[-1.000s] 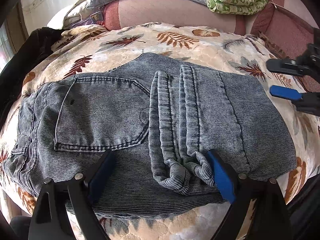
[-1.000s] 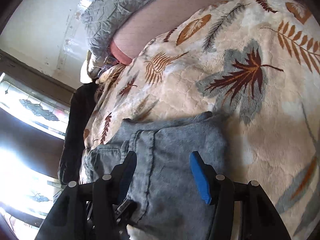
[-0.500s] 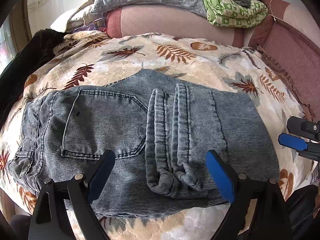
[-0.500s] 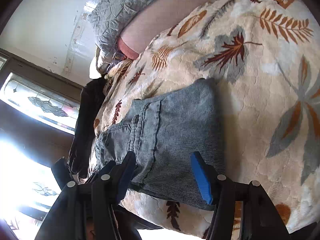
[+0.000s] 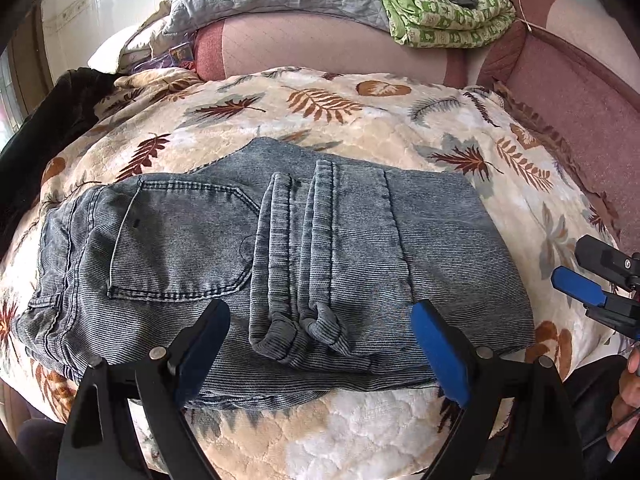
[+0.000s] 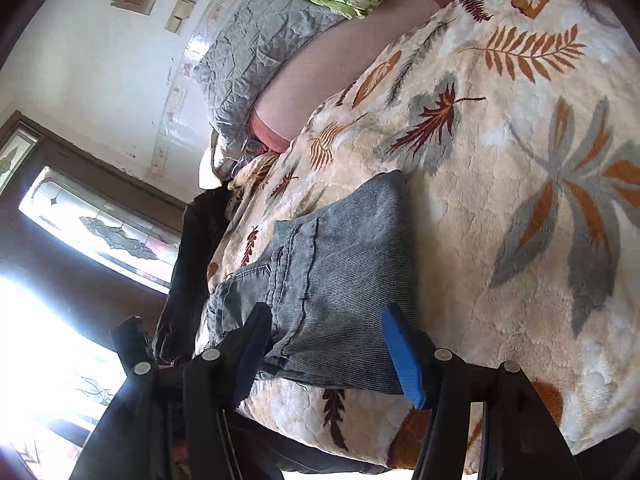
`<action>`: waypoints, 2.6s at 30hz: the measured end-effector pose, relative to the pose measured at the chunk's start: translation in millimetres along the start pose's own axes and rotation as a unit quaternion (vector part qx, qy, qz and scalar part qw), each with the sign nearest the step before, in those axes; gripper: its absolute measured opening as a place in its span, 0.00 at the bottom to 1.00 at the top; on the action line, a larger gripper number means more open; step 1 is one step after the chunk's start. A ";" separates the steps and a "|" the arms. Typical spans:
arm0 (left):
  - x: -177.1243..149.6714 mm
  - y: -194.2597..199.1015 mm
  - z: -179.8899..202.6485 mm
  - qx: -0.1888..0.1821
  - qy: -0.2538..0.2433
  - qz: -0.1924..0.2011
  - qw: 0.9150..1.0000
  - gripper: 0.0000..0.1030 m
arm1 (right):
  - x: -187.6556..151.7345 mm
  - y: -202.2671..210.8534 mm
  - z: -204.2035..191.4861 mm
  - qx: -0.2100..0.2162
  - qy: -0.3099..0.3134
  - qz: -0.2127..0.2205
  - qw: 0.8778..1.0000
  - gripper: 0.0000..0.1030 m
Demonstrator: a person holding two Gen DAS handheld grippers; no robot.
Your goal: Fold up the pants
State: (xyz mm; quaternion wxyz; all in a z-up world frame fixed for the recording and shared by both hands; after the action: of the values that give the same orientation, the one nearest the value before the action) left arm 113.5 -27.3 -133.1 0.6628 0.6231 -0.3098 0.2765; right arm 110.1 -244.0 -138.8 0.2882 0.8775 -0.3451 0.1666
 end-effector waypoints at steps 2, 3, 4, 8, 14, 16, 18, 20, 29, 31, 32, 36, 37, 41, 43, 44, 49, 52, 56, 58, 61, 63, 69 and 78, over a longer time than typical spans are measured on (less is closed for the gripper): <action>3.7 2.6 2.2 -0.003 0.001 0.004 1.000 0.89 | 1.8 0.6 0.0 -0.001 0.000 -0.001 1.000 0.60; 5.4 3.4 3.7 -0.004 0.001 0.006 1.000 0.89 | 3.3 0.5 0.7 -0.003 -0.001 -0.001 1.000 0.60; 7.0 3.6 5.6 -0.005 0.001 0.006 1.000 0.89 | 5.3 0.1 2.1 -0.009 0.000 -0.003 1.000 0.60; 14.3 3.1 19.9 -0.015 -0.007 0.013 1.000 0.89 | 24.4 -3.9 10.3 -0.030 0.007 -0.005 1.000 0.60; 17.5 -8.9 53.4 -0.050 -0.019 0.012 0.999 0.89 | 65.7 -39.0 30.8 -0.070 0.026 -0.035 0.997 0.60; 16.7 -14.5 61.2 -0.059 -0.019 0.010 0.998 0.89 | 73.2 -57.2 38.7 -0.079 0.020 -0.055 0.995 0.60; 15.3 -18.5 66.2 -0.066 -0.016 0.006 0.998 0.89 | 77.1 -76.4 42.1 -0.075 0.016 -0.078 0.994 0.60; 12.3 -21.2 68.5 -0.066 -0.020 0.006 0.998 0.89 | 79.5 -93.1 42.2 -0.076 0.020 -0.094 0.992 0.60; -11.3 -40.2 69.2 -0.044 -0.053 -0.021 0.997 0.89 | 75.6 -153.0 38.5 -0.107 0.081 -0.146 0.980 0.18; -10.4 -40.3 67.2 -0.048 -0.042 -0.022 0.998 0.89 | 77.8 -152.4 26.9 -0.113 0.115 -0.139 0.977 0.14; -9.8 -40.8 66.8 -0.049 -0.040 -0.022 0.998 0.89 | 79.1 -150.7 19.7 -0.118 0.137 -0.133 0.974 0.13; -9.5 -44.1 68.2 -0.043 -0.037 -0.023 0.998 0.89 | 83.2 -152.7 4.4 -0.143 0.204 -0.100 0.963 0.13; -9.5 -45.4 68.9 -0.040 -0.038 -0.023 0.998 0.89 | 79.5 -159.2 11.2 -0.162 0.218 -0.104 0.957 0.15; -7.6 -47.4 71.6 -0.034 -0.054 -0.026 0.998 0.89 | 80.1 -154.5 31.4 -0.164 0.163 -0.098 0.968 0.49; -4.0 -41.9 67.6 -0.046 -0.041 -0.024 0.998 0.89 | 90.3 -128.2 27.8 -0.161 0.134 -0.069 0.975 0.63; -0.5 -36.1 63.4 -0.045 -0.037 -0.018 0.998 0.89 | 93.3 -113.6 21.7 -0.152 0.130 -0.056 0.978 0.63; 12.8 2.2 28.3 -0.021 -0.037 0.042 0.998 0.89 | 64.3 -56.6 -11.9 -0.070 0.081 -0.067 0.992 0.63; 3.6 -1.1 3.4 -0.002 -0.019 0.020 1.000 0.89 | 21.2 -47.8 -13.1 -0.037 0.037 -0.112 0.992 0.63; -20.8 -32.0 -7.0 0.002 -0.015 -0.034 0.999 0.91 | -25.7 -60.5 13.3 -0.065 0.036 -0.155 0.985 0.63; -16.8 -28.0 -7.1 0.003 -0.013 -0.033 0.999 0.91 | -20.4 -55.8 7.2 -0.069 0.026 -0.142 0.987 0.63; -4.2 -9.0 -11.4 -0.009 0.010 -0.001 1.000 0.91 | -6.9 -42.1 -20.7 -0.042 0.056 -0.098 0.993 0.63; -1.4 5.1 -17.2 -0.010 0.021 0.014 1.000 0.91 | -11.4 -36.5 -34.4 -0.013 0.064 -0.090 0.994 0.67; -8.8 33.6 -62.9 0.007 0.091 0.022 0.996 0.91 | -37.8 -50.1 -9.8 -0.034 0.071 -0.103 0.991 0.73; -27.7 65.3 -194.8 0.059 0.308 0.071 0.947 0.91 | -25.8 -43.7 -29.5 0.025 0.078 -0.045 0.996 0.73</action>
State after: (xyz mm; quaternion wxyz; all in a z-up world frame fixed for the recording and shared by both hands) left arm 59.0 172.1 -117.4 0.6664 0.5220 -0.1176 0.5192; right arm 119.8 -186.6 -145.6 0.2989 0.8835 -0.2777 0.2300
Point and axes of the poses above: each gripper's, at about its wrist camera, not at the fingertips, and y roughly against the way its jaws point, z to its right, x to its top, the point moved 7 cm from there along -y, roughly the way its jaws point, and after that the axes turned 12 degrees about z, right-handed, at the moved point
